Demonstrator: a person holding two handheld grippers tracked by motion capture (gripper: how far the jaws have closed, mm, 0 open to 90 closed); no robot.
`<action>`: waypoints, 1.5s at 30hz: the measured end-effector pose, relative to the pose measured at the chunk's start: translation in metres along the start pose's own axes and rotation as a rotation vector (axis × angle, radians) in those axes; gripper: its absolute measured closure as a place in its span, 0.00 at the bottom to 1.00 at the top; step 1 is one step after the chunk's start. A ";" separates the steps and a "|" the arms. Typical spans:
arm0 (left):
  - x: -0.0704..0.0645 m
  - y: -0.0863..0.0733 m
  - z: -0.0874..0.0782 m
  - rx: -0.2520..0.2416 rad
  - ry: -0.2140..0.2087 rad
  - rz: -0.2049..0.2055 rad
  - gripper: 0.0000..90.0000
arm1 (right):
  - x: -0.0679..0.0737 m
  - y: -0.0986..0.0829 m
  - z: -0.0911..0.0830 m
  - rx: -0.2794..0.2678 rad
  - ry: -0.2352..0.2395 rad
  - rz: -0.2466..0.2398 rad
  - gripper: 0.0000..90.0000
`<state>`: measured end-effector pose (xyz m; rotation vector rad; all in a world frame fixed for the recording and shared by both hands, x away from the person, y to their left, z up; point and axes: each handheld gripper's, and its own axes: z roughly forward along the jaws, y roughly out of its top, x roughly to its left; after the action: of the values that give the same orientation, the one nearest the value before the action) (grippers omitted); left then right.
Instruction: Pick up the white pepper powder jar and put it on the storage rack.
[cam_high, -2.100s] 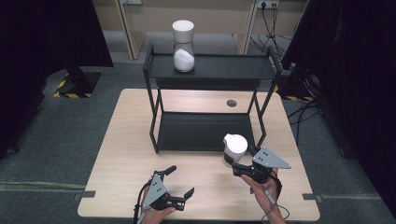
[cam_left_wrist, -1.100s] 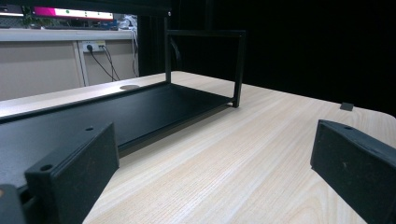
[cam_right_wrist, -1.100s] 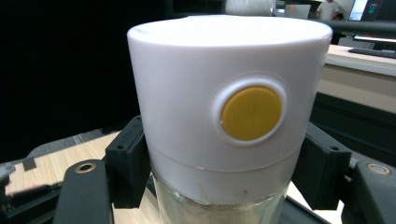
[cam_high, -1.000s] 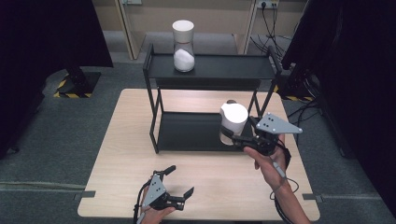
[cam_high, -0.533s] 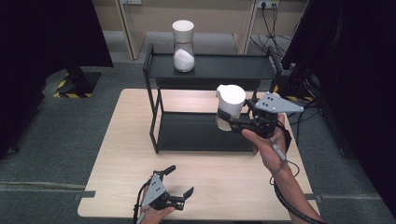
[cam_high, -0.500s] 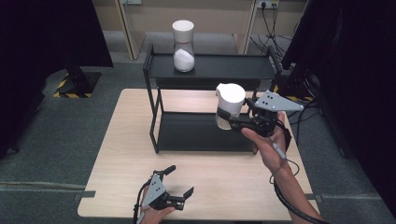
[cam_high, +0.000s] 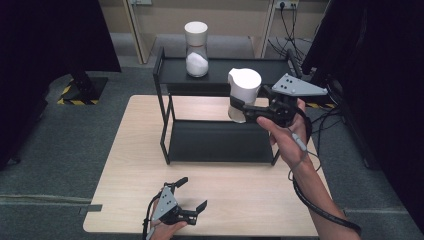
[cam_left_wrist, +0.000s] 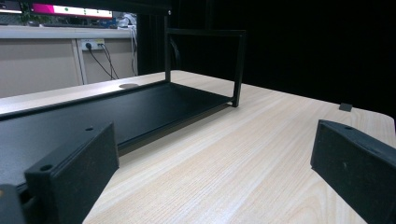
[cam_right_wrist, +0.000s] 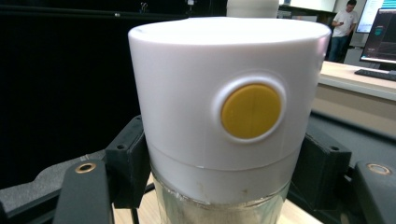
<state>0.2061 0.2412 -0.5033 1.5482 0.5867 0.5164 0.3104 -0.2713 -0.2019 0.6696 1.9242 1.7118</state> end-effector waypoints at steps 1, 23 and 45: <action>0.000 0.000 0.000 0.000 0.000 0.000 0.00 | -0.001 0.002 0.001 -0.001 0.000 0.002 0.34; 0.002 0.000 -0.002 -0.002 0.003 -0.001 0.00 | -0.020 0.048 0.034 0.011 -0.064 0.026 0.34; 0.002 0.001 -0.004 -0.010 0.002 0.000 0.00 | -0.036 0.056 0.078 0.024 -0.164 0.061 0.34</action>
<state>0.2055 0.2457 -0.5023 1.5386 0.5848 0.5199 0.3899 -0.2295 -0.1537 0.8582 1.8312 1.6178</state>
